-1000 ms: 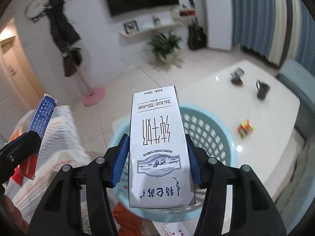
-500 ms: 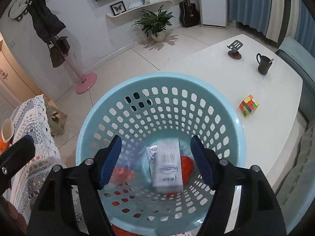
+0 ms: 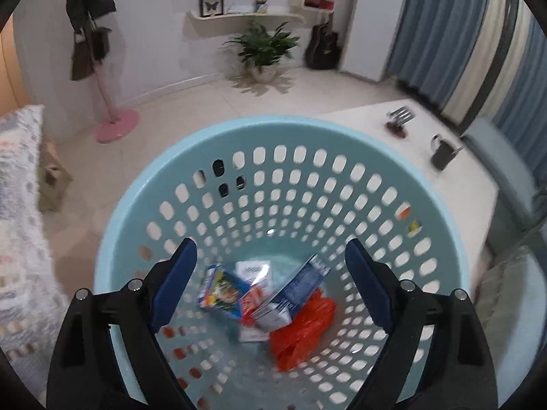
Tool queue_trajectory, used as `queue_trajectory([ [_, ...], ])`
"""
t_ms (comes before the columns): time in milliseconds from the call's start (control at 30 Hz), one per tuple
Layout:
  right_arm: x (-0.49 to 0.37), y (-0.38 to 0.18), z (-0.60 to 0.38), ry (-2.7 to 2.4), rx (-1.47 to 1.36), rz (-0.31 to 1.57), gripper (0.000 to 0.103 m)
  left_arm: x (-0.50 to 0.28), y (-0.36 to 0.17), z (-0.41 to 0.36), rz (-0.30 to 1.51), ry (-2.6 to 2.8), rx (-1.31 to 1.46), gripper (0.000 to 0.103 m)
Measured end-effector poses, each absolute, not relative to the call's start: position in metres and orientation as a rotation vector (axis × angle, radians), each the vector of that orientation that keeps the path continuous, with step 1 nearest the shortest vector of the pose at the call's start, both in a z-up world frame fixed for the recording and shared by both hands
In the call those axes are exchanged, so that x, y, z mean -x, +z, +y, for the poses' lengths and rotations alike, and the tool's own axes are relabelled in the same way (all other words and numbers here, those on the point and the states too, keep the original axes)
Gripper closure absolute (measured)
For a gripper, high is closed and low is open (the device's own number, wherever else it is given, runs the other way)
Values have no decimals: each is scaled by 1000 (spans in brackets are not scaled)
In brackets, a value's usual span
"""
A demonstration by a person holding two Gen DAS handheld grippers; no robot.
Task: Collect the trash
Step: 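Carry both boxes over the blue basket and open both tools, then grasp the pink-white spray bottle with left tool while right tool grasps pink packet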
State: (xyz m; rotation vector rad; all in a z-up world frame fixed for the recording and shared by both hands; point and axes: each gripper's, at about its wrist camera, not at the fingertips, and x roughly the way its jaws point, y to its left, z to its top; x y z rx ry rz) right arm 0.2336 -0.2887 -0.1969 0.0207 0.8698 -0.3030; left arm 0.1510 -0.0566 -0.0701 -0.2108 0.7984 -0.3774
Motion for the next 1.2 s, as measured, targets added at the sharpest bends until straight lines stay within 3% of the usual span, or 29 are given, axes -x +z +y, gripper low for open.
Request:
queue_trajectory([
  [700,-228,-193,-221,-159,-3,890,18,-55,-47,189,673,94,342,28],
  [967,-200,-126,-227,-156,-69,742,18,-64,-38,264,668,273,292,22],
  [1200,-176,-70,-153,113,-22,713,18,-76,-59,279,751,196,356,25],
])
